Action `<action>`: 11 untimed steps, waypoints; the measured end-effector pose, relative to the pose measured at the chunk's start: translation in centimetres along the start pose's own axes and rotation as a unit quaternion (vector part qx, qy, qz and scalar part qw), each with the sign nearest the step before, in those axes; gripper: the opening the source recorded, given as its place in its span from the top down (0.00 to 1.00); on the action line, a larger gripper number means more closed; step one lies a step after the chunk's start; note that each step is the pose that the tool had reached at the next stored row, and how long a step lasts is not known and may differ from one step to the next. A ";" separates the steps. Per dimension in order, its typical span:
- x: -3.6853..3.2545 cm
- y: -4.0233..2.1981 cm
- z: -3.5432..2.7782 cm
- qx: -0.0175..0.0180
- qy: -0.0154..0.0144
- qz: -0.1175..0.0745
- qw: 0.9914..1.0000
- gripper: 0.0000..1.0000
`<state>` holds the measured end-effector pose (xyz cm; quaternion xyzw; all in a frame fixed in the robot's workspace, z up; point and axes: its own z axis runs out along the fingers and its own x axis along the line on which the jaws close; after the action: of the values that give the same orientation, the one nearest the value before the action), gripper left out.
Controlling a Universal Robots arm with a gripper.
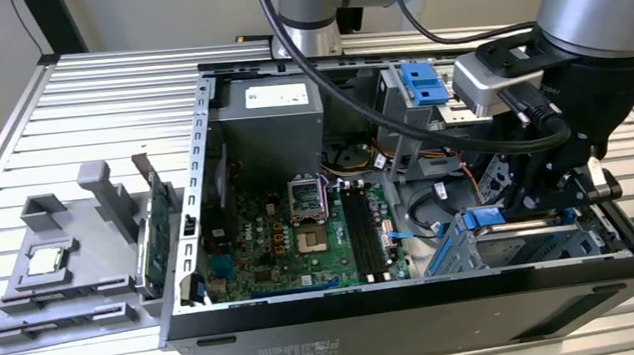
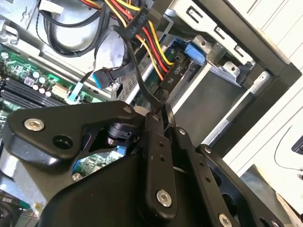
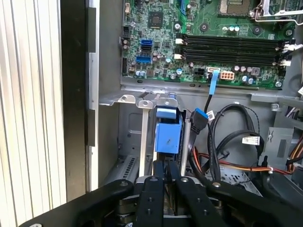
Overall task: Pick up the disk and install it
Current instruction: 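Insert the second disk wire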
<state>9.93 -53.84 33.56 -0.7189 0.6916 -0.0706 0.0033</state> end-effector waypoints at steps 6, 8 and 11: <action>-0.15 0.21 -0.05 0.000 0.000 0.000 1.000 1.00; -0.29 0.20 -0.10 0.000 -0.001 0.000 1.000 1.00; -0.52 0.19 -0.20 0.000 0.000 0.000 1.000 1.00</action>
<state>9.71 -53.31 33.69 -0.7188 0.6916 -0.0703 0.0037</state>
